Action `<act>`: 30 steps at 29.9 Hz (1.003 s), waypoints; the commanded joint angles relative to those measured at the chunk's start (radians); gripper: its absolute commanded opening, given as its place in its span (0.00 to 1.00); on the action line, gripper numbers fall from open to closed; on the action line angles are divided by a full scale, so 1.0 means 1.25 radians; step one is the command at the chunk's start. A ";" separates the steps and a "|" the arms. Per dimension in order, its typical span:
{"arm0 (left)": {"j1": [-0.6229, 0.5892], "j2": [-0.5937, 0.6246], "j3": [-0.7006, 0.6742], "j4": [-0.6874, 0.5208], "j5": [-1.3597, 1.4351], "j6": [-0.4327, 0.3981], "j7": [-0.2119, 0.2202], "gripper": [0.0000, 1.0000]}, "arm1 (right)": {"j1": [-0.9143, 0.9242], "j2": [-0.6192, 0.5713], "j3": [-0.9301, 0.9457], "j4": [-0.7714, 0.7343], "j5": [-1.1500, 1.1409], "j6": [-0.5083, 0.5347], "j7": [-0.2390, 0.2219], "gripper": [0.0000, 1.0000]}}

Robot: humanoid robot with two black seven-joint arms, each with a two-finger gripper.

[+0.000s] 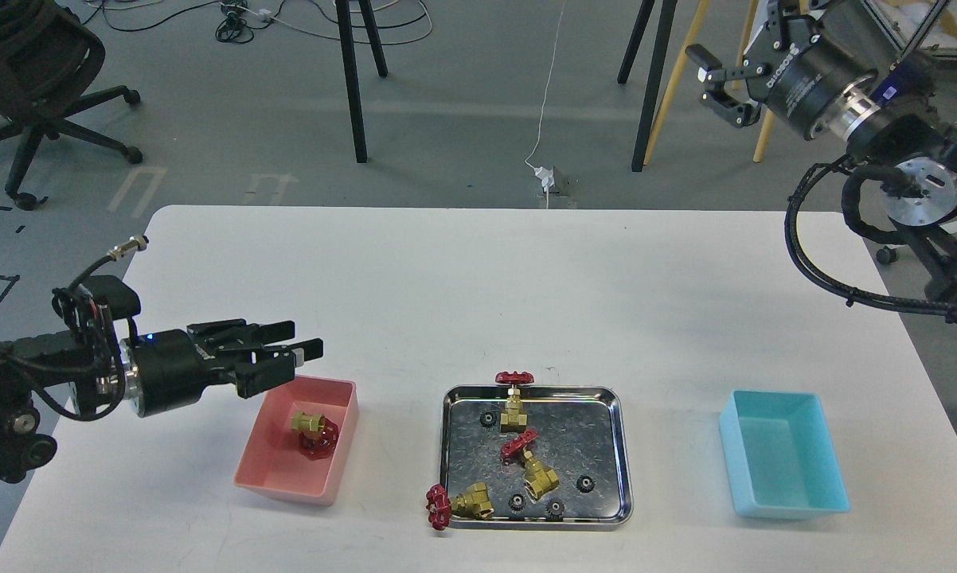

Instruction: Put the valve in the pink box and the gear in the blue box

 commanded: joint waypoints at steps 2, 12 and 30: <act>0.003 -0.026 -0.209 -0.013 -0.195 -0.148 0.000 0.67 | -0.004 -0.029 -0.055 0.115 -0.350 0.004 0.000 1.00; 0.036 -0.255 -0.495 -0.006 -0.618 -0.305 0.000 0.69 | 0.122 -0.101 -0.498 0.452 -0.784 0.009 0.003 1.00; 0.213 -0.395 -0.671 0.011 -0.615 -0.306 0.000 0.71 | 0.282 -0.016 -0.805 0.658 -1.226 0.009 0.017 0.67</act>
